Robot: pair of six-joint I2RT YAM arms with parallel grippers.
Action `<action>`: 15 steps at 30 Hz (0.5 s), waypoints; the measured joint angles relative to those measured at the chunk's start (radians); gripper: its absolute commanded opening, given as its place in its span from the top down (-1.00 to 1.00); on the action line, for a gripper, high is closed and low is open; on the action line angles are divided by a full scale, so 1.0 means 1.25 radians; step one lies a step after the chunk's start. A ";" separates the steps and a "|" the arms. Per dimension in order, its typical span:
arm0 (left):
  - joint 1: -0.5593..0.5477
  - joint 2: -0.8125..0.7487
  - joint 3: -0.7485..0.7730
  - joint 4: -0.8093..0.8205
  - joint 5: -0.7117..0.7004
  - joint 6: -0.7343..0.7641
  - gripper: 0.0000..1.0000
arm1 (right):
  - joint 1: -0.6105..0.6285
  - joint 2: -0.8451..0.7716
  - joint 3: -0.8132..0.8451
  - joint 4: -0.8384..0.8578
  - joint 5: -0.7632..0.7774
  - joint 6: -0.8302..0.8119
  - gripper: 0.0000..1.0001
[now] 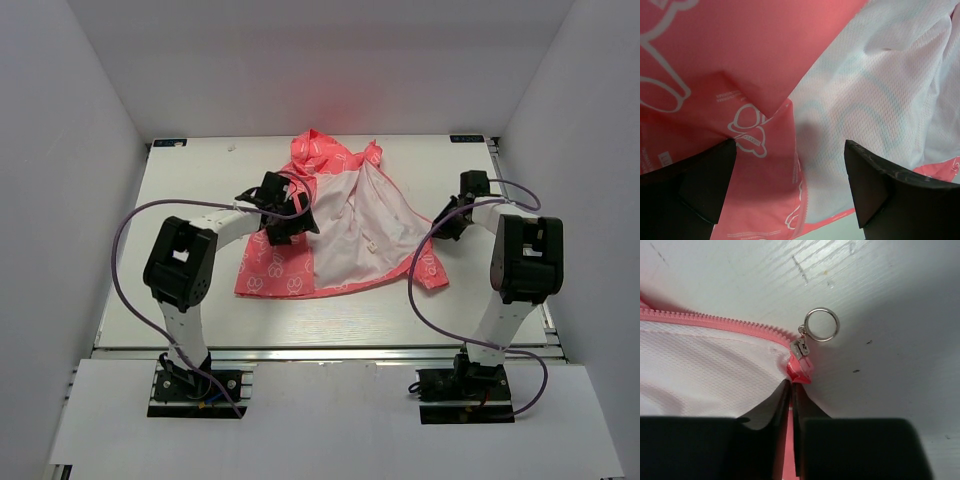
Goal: Zip up the jacket
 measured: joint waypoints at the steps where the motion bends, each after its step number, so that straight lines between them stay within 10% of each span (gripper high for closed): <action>1: 0.000 0.005 0.006 -0.002 0.000 0.000 -0.96 | 0.001 0.000 0.001 0.002 0.011 0.003 0.91; 15: 0.000 0.098 0.195 -0.023 -0.005 0.006 -0.96 | 0.023 -0.086 0.178 -0.002 0.140 -0.194 1.00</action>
